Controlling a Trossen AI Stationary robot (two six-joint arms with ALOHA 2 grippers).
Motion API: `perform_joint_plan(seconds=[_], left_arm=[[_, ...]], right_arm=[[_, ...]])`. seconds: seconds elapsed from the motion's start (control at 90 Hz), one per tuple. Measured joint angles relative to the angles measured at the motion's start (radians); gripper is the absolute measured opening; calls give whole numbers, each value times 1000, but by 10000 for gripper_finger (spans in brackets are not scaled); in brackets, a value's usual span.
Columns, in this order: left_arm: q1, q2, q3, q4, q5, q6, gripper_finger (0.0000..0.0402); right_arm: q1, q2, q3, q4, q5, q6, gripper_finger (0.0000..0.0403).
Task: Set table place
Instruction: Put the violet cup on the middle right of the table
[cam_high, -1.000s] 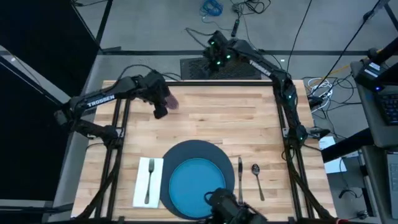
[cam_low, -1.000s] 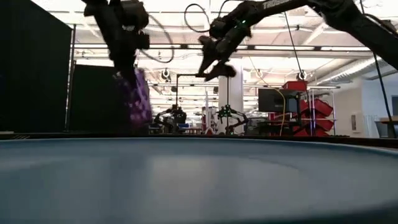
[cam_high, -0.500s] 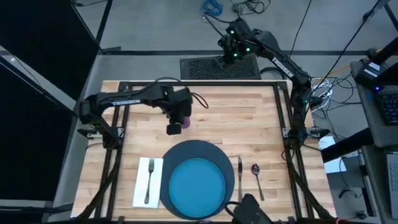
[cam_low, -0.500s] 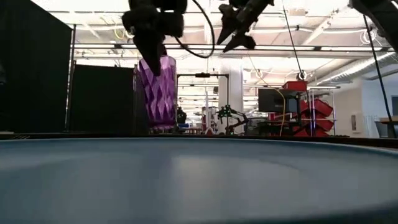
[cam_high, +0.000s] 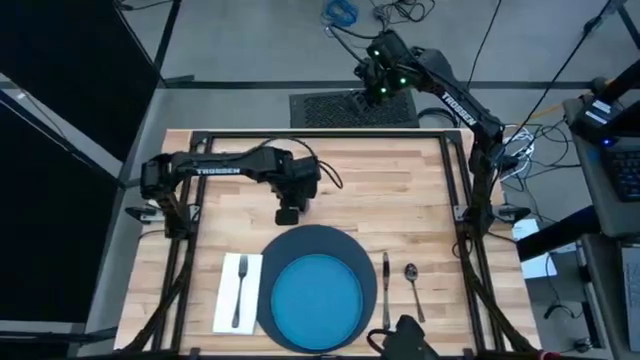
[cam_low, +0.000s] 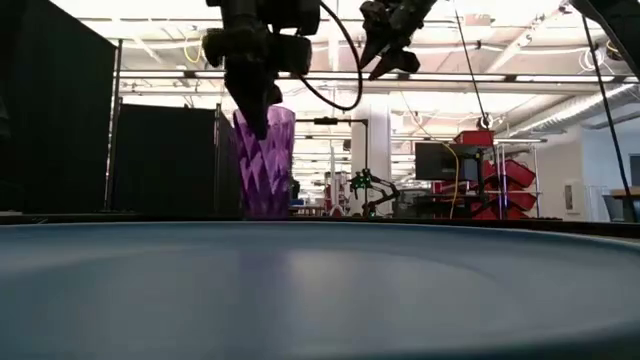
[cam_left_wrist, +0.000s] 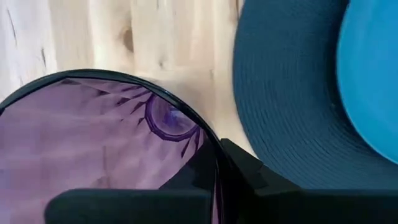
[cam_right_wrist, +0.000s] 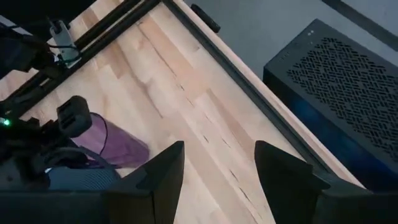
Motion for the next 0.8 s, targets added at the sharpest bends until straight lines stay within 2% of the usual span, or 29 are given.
perform_joint_plan(seconds=[0.267, 0.411, 0.8], left_arm=[[0, -2, 1, 21, 0, -2, 70], [1, -2, 1, 24, 0, -51, 96], [-11, -6, 1, 14, 8, -79, 108]], right_arm=[[0, 0, 0, -8, 0, -17, 183], [0, 0, 0, -17, -1, -22, 183], [0, 1, 0, -27, -2, -22, 183]])
